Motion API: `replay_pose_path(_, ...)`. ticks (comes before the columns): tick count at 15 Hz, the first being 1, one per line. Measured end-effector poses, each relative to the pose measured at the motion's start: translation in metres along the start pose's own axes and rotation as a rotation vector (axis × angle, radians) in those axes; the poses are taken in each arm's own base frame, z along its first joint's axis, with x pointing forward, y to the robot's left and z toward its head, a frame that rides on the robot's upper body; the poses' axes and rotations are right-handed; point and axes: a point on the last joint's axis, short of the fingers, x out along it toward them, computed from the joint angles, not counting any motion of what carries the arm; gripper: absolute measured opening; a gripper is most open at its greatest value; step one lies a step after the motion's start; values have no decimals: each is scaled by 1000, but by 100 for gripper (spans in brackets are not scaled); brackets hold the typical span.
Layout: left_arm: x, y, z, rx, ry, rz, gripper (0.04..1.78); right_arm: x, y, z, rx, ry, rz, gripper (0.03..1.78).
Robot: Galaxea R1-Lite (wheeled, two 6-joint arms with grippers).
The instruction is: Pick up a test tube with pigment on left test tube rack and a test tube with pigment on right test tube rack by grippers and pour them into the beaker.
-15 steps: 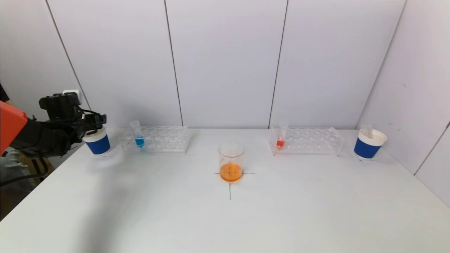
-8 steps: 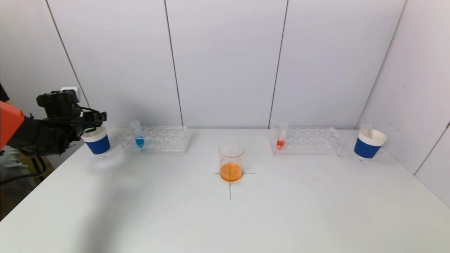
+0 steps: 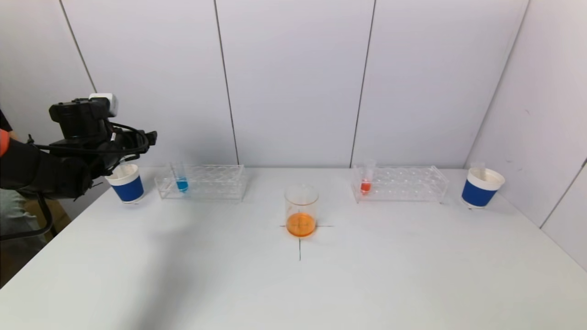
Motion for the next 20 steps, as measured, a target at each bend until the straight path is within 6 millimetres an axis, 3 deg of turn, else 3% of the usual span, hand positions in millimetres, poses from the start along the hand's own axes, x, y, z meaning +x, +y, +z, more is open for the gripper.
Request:
replay_pose_path(4,-58,-12,15,7,-14,-53,177,0,0,0,0,0,0,177)
replay_pose_path(9,-148,5,21,8,-44,-59,177,0,0,0,0,0,-1,177)
replay_pose_path(15,-260,29,3,5,-74,-59,177,0,0,0,0,0,-1,177)
replay_pose_path(20,-349,48,-28,3,-93,-68,177,0,0,0,0,0,0,177)
